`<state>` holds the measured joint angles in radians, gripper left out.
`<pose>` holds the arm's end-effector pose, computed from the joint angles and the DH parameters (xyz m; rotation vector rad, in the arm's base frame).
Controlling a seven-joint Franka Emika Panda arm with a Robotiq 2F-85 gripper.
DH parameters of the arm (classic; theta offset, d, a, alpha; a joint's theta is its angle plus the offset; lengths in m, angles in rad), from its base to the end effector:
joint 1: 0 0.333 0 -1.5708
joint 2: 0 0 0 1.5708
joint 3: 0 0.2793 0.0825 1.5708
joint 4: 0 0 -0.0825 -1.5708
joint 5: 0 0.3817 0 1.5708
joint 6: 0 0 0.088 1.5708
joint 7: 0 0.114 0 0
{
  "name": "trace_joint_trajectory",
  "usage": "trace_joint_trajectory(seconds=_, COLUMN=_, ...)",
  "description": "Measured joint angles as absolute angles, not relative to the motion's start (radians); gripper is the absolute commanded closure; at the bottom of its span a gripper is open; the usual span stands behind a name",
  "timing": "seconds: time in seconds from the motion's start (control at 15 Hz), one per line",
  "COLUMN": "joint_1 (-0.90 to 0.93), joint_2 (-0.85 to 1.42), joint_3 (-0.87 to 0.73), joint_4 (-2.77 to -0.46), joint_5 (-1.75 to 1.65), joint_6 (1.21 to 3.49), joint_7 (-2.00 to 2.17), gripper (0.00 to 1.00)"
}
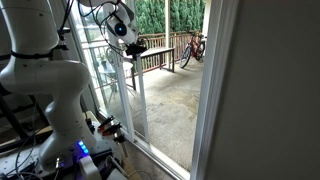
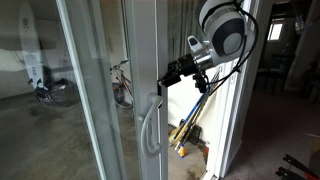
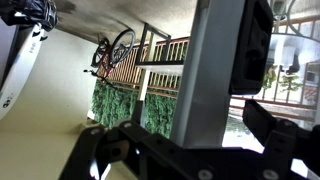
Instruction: Slide the glass door to the right.
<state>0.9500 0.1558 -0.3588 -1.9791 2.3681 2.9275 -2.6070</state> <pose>0.5016 0.2894 0.3628 -2.1409 -1.1107 -1.5412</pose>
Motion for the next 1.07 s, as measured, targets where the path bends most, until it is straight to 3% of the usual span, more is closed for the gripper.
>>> trace_joint_trajectory(seconds=1.07, joint_1=1.880, joint_2=0.397, joint_3=-1.386, joint_4=-2.074, joint_5=2.611, joint_6=2.877, joint_7=-2.521, gripper=0.00)
